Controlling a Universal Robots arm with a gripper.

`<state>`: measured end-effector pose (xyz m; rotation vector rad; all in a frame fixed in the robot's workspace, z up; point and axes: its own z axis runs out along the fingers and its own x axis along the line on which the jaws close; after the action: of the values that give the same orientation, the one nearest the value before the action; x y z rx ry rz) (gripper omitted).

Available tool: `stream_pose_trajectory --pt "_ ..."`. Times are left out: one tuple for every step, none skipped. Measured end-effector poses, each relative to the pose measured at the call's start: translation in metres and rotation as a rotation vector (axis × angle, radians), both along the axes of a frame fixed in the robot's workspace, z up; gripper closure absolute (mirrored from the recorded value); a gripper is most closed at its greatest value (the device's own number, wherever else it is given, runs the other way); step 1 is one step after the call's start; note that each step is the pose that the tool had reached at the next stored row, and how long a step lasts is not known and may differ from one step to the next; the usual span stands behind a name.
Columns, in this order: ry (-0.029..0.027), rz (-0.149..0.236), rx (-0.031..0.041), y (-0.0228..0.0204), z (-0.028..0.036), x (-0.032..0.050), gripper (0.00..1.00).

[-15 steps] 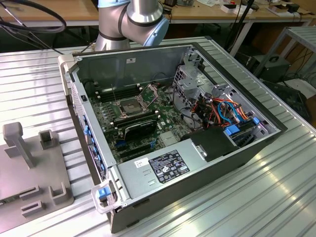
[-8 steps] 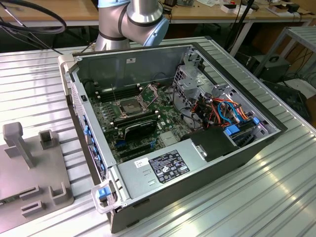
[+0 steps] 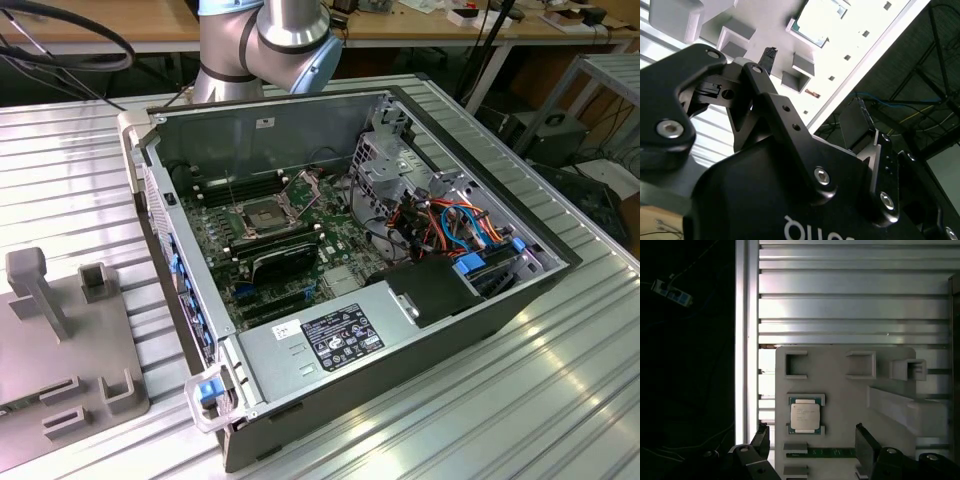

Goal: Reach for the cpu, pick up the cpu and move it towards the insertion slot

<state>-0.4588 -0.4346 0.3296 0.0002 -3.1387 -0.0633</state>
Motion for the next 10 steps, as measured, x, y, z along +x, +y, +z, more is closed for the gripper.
stream_pose_trajectory --pt "0.0 0.0 0.0001 0.0 -0.0004 0.0 0.22" --pt "-0.0002 0.0 0.0001 0.0 -0.0009 0.0 0.22" --pt "0.0 0.0 0.0 0.0 -0.0011 0.0 0.22" --pt "0.0 0.0 0.0 0.0 -0.0013 0.0 0.22" --pt "-0.0001 0.0 0.0001 0.0 -0.0016 0.0 0.22" --pt "0.0 0.0 0.0001 0.0 -0.0018 0.0 0.22" --pt "0.0 0.0 0.0 0.0 -0.0021 0.0 0.22" --pt "0.0 0.0 0.0001 0.0 -0.0023 0.0 0.22" --pt "0.0 0.0 0.0 0.0 -0.0026 0.0 0.22" --pt "0.0 0.0 0.0001 0.0 -0.0028 0.0 0.22"
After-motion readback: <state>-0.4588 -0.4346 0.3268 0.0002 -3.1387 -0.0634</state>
